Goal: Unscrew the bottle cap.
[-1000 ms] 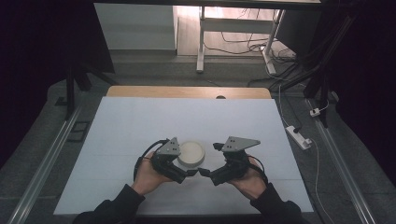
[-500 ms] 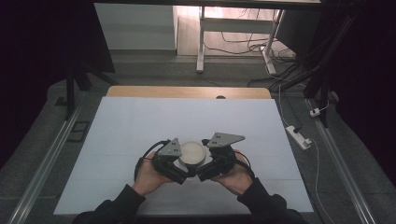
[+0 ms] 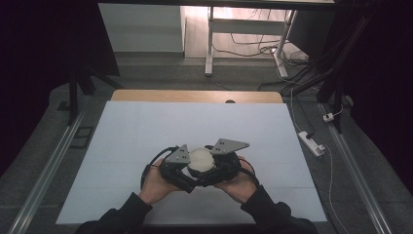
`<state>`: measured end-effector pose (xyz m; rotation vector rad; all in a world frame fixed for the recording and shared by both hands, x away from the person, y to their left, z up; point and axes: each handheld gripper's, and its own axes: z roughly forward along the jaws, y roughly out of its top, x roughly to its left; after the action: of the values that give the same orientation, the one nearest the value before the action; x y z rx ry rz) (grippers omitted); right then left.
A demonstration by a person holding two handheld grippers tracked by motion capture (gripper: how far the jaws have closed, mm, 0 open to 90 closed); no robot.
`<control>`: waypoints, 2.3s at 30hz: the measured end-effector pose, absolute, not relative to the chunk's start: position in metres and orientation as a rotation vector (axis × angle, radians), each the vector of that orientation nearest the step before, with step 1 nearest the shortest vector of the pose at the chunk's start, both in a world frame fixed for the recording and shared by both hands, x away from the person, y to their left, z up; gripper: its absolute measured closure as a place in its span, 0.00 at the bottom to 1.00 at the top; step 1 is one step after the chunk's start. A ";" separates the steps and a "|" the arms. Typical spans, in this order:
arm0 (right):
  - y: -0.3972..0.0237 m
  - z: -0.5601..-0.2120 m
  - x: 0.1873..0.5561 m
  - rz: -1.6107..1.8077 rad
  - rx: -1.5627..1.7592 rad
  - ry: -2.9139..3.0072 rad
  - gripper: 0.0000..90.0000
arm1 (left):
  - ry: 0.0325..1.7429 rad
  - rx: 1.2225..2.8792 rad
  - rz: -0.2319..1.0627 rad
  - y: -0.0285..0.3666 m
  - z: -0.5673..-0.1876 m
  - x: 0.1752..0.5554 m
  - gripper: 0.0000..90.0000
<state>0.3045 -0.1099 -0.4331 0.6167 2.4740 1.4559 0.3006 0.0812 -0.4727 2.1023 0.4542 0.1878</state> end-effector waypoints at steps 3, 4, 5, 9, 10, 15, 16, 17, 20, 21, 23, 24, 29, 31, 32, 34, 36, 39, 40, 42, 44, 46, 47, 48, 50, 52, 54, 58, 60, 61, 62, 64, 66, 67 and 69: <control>-0.111 -0.432 0.305 1.452 0.594 2.485 0.08 | 0.442 2.103 0.172 0.082 -0.473 0.302 0.08; -0.111 -0.432 0.305 1.453 0.587 2.488 0.08 | 0.438 2.103 0.169 0.082 -0.473 0.302 0.08; -0.111 -0.432 0.306 1.455 0.581 2.493 0.08 | 0.433 2.104 0.165 0.082 -0.473 0.302 0.08; -0.114 -0.431 0.310 1.483 0.532 2.537 0.08 | 0.404 2.100 0.133 0.084 -0.473 0.304 0.08; -0.115 -0.431 0.311 1.494 0.511 2.549 0.08 | 0.391 2.100 0.121 0.084 -0.473 0.304 0.08; -0.119 -0.430 0.319 1.547 0.377 2.640 0.08 | 0.339 2.109 0.088 0.084 -0.472 0.304 0.08; -0.120 -0.430 0.321 1.557 0.347 2.654 0.08 | 0.330 2.112 0.088 0.084 -0.472 0.304 0.08; -0.121 -0.431 0.322 1.566 0.307 2.668 0.08 | 0.321 2.115 0.085 0.083 -0.472 0.304 0.08; -0.125 -0.432 0.328 1.607 0.192 2.713 0.08 | 0.282 2.131 0.076 0.083 -0.472 0.303 0.08; -0.125 -0.433 0.329 1.620 0.169 2.730 0.08 | 0.273 2.131 0.071 0.082 -0.472 0.303 0.08; -0.127 -0.433 0.331 1.628 0.140 2.755 0.08 | 0.257 2.144 0.072 0.082 -0.472 0.302 0.08; -0.127 -0.433 0.331 1.624 0.132 2.764 0.08 | 0.255 2.148 0.074 0.081 -0.472 0.302 0.08; -0.125 -0.433 0.328 1.610 0.182 2.754 0.02 | 0.272 2.142 0.091 0.081 -0.472 0.302 0.08; -0.125 -0.430 0.326 1.619 0.227 2.726 0.00 | 0.286 2.132 0.097 0.082 -0.471 0.302 0.08; -0.125 -0.429 0.325 1.626 0.253 2.701 0.00 | 0.296 2.130 0.104 0.083 -0.471 0.302 0.08; -0.127 -0.426 0.323 1.626 0.306 2.661 0.00 | 0.318 2.122 0.113 0.084 -0.471 0.302 0.08; -0.128 -0.423 0.320 1.610 0.372 2.624 0.00 | 0.347 2.115 0.126 0.085 -0.471 0.303 0.08; -0.126 -0.423 0.315 1.546 0.457 2.588 0.00 | 0.390 2.108 0.149 0.087 -0.471 0.305 0.08; -0.125 -0.423 0.313 1.540 0.479 2.578 0.00 | 0.403 2.107 0.156 0.087 -0.471 0.305 0.08; -0.124 -0.423 0.312 1.526 0.502 2.571 0.00 | 0.414 2.104 0.163 0.087 -0.471 0.305 0.08; -0.118 -0.424 0.309 1.502 0.553 2.537 0.00 | 0.436 2.097 0.172 0.088 -0.471 0.306 0.08; -0.116 -0.425 0.308 1.499 0.589 2.517 0.00 | 0.444 2.098 0.180 0.088 -0.471 0.306 0.08; -0.116 -0.426 0.307 1.500 0.602 2.507 0.00 | 0.445 2.100 0.182 0.088 -0.471 0.305 0.08; -0.115 -0.427 0.307 1.496 0.615 2.498 0.00 | 0.445 2.100 0.182 0.088 -0.471 0.305 0.08; -0.113 -0.429 0.307 1.495 0.622 2.494 0.01 | 0.447 2.105 0.187 0.087 -0.471 0.305 0.08; -0.111 -0.431 0.307 1.495 0.628 2.487 0.03 | 0.443 2.107 0.189 0.086 -0.470 0.304 0.08; -0.110 -0.433 0.305 1.484 0.620 2.464 0.07 | 0.440 2.107 0.188 0.085 -0.470 0.303 0.08; -0.111 -0.432 0.303 1.478 0.592 2.450 0.07 | 0.424 2.111 0.182 0.086 -0.469 0.303 0.08; -0.112 -0.431 0.303 1.478 0.573 2.467 0.08 | 0.406 2.117 0.172 0.086 -0.468 0.303 0.08; -0.112 -0.431 0.304 1.487 0.562 2.477 0.08 | 0.396 2.116 0.164 0.087 -0.468 0.303 0.08; -0.114 -0.430 0.304 1.500 0.548 2.492 0.08 | 0.381 2.119 0.155 0.087 -0.467 0.303 0.08; -0.116 -0.429 0.306 1.524 0.504 2.526 0.08 | 0.357 2.118 0.135 0.088 -0.467 0.302 0.08; -0.119 -0.429 0.309 1.549 0.449 2.561 0.08 | 0.333 2.117 0.115 0.088 -0.466 0.302 0.08; -0.120 -0.428 0.310 1.560 0.423 2.577 0.08 | 0.318 2.117 0.107 0.088 -0.466 0.301 0.08; -0.122 -0.428 0.312 1.584 0.363 2.614 0.08 | 0.285 2.125 0.091 0.088 -0.466 0.301 0.08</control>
<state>0.3119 -0.1223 -0.4278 0.3634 2.6138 1.5837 0.3010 0.0876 -0.4658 2.1246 0.2851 0.0909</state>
